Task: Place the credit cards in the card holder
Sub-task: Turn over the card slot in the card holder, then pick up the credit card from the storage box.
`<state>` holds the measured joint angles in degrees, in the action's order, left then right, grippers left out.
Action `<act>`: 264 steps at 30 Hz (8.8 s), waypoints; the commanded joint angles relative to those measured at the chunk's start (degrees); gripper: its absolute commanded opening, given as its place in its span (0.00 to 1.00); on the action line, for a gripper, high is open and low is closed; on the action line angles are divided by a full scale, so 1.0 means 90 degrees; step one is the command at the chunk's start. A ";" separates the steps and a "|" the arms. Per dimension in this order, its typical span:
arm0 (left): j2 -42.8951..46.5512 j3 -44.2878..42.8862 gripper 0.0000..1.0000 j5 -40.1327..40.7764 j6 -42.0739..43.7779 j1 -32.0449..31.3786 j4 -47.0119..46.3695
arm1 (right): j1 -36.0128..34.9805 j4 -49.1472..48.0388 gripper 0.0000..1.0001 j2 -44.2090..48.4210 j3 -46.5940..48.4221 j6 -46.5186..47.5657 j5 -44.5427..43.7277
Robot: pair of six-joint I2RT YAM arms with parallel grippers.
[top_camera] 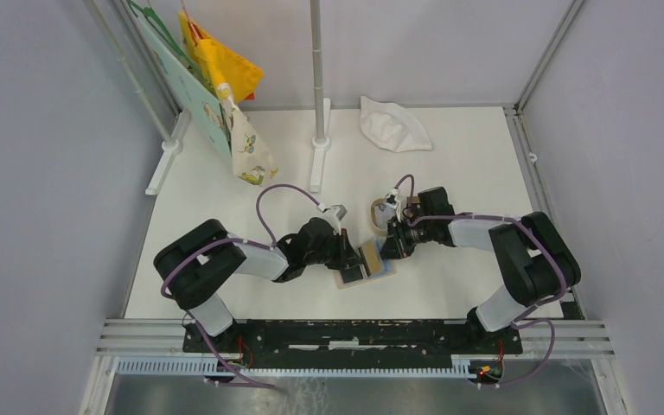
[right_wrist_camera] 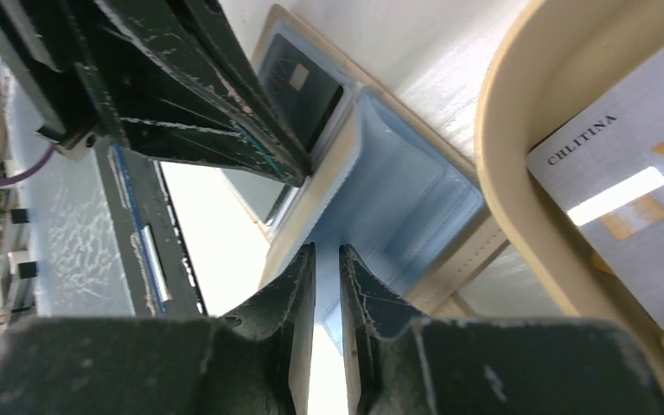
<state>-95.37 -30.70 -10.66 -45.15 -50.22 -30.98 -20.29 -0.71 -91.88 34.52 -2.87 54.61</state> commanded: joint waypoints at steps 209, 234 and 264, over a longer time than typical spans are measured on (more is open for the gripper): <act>0.0015 -0.2240 0.54 0.2536 0.1752 -0.0152 0.1733 | 0.1213 -0.1916 0.71 -0.0368 0.0731 -0.2750 -0.1159; -0.0410 -0.2484 0.23 0.2027 0.1690 -0.0160 0.1753 | 0.0850 -0.2057 0.70 -0.0691 0.0790 -0.3242 -0.0941; -0.0158 -0.2323 0.21 0.1476 0.1481 -0.0159 0.1440 | 0.0626 -0.2192 0.49 -0.1022 0.0767 -0.3408 -0.0496</act>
<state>-99.26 -51.35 3.99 -30.79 -51.22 -13.80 -13.89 -21.56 -100.49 40.38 -35.53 49.28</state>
